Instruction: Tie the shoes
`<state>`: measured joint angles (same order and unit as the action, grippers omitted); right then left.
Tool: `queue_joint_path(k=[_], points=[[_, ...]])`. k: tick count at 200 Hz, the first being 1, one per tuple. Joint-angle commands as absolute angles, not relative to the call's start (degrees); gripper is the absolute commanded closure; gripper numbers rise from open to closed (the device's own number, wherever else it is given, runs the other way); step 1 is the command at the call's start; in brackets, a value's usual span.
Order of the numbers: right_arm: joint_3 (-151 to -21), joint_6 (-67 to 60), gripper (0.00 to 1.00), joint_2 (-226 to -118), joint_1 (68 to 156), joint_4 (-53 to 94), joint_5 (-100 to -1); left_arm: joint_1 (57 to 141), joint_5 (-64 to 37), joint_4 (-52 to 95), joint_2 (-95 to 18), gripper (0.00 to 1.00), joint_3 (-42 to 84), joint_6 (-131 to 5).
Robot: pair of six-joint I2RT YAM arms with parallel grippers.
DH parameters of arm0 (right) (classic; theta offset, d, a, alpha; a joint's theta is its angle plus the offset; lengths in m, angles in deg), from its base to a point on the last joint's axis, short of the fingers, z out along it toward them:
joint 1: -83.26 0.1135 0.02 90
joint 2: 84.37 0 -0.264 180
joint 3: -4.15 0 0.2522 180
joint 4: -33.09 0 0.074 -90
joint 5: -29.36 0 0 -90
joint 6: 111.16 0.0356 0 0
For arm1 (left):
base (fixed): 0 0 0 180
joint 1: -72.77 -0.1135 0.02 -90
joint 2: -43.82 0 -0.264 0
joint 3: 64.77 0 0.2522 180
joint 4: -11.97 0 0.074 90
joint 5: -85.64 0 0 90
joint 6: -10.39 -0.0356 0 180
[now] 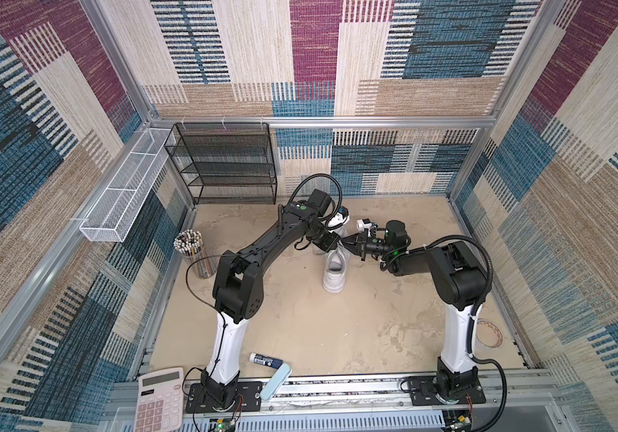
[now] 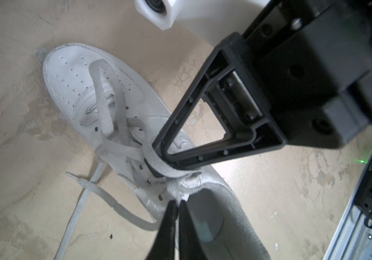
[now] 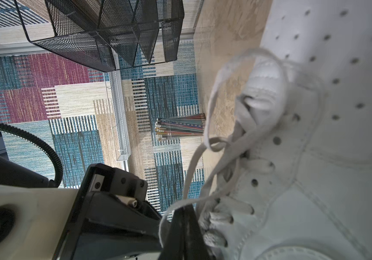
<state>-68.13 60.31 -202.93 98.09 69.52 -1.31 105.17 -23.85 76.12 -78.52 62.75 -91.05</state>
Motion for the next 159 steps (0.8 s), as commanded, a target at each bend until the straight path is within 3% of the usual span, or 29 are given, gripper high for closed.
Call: queue_joint_path(k=[1, 26, 116, 159], points=[[-68.2, 58.5, 1.00, -202.1, 98.2, 68.6, -2.0, 104.2, -23.6, 77.0, -78.1, 0.62, 63.6, -90.4], [-68.0, 56.6, 1.00, -201.2, 98.2, 66.0, -2.8, 102.2, -25.0, 76.6, -77.1, 0.50, 64.2, -88.7], [-67.8, 54.4, 1.00, -201.3, 98.2, 63.2, -3.1, 99.6, -31.3, 76.6, -90.2, 0.44, 82.1, -78.1], [-67.7, 53.8, 1.00, -201.4, 98.1, 62.8, -3.1, 100.3, -30.8, 76.6, -93.3, 0.41, 83.7, -77.4]])
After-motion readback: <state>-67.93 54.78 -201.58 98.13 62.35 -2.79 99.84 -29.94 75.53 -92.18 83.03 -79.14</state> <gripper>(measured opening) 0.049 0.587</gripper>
